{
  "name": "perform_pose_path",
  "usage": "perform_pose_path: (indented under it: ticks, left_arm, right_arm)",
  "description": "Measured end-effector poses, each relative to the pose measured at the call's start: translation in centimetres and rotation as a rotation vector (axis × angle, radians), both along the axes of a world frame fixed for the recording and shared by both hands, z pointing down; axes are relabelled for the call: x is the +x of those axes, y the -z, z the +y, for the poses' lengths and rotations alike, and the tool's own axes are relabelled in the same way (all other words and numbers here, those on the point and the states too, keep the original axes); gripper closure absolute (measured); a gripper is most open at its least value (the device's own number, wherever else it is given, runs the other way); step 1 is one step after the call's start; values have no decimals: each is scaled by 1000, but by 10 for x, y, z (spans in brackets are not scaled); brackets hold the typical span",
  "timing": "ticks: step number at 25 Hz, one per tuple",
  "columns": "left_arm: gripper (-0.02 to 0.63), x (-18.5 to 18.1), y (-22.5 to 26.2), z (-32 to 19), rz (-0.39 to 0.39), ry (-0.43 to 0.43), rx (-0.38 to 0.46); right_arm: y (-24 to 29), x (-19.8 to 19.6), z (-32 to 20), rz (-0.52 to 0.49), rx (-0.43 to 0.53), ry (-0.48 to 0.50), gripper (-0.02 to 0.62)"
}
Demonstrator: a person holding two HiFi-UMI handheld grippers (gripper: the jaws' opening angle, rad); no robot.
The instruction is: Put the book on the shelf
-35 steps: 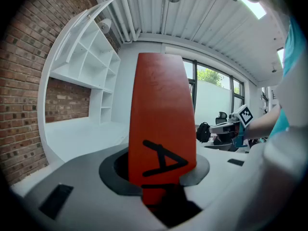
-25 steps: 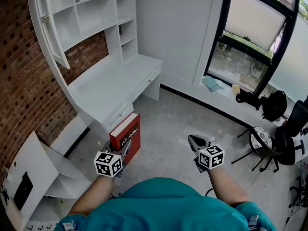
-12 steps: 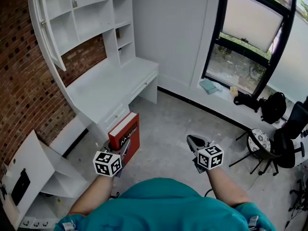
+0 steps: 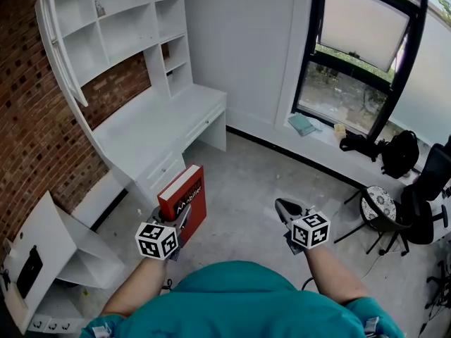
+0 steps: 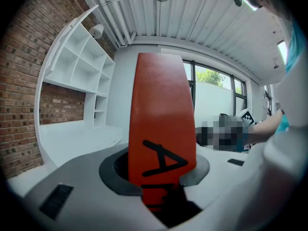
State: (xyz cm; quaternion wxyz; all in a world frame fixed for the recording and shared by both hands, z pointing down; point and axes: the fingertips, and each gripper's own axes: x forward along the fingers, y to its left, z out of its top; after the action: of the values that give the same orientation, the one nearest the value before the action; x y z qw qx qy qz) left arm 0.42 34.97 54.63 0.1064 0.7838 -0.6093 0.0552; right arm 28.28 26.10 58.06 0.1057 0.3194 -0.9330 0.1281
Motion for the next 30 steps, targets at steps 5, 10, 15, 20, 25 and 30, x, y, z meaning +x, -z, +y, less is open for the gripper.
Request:
perform_pose_path:
  ticks: [5, 10, 15, 20, 25, 30]
  left_arm:
    - [439, -2, -4, -12, 8, 1, -7]
    - [438, -13, -9, -37, 23, -24, -6]
    - [438, -51, -17, -83, 36, -49, -3]
    - [439, -102, -20, -155, 46, -83, -3]
    - [438, -146, -12, -225, 47, -141, 2]
    - [438, -190, -2, -286, 50, -175, 14]
  right_arm:
    - [-2, -3, -10, 6, -5, 9, 574]
    - [-4, -21, -32, 21, -6, 10, 574]
    - [-9, -57, -72, 36, -10, -9, 574]
    - [-4, -110, -130, 29, 0, -36, 574]
    - [4, -164, -187, 32, 2, -63, 574]
    - [12, -212, -241, 20, 10, -82, 574]
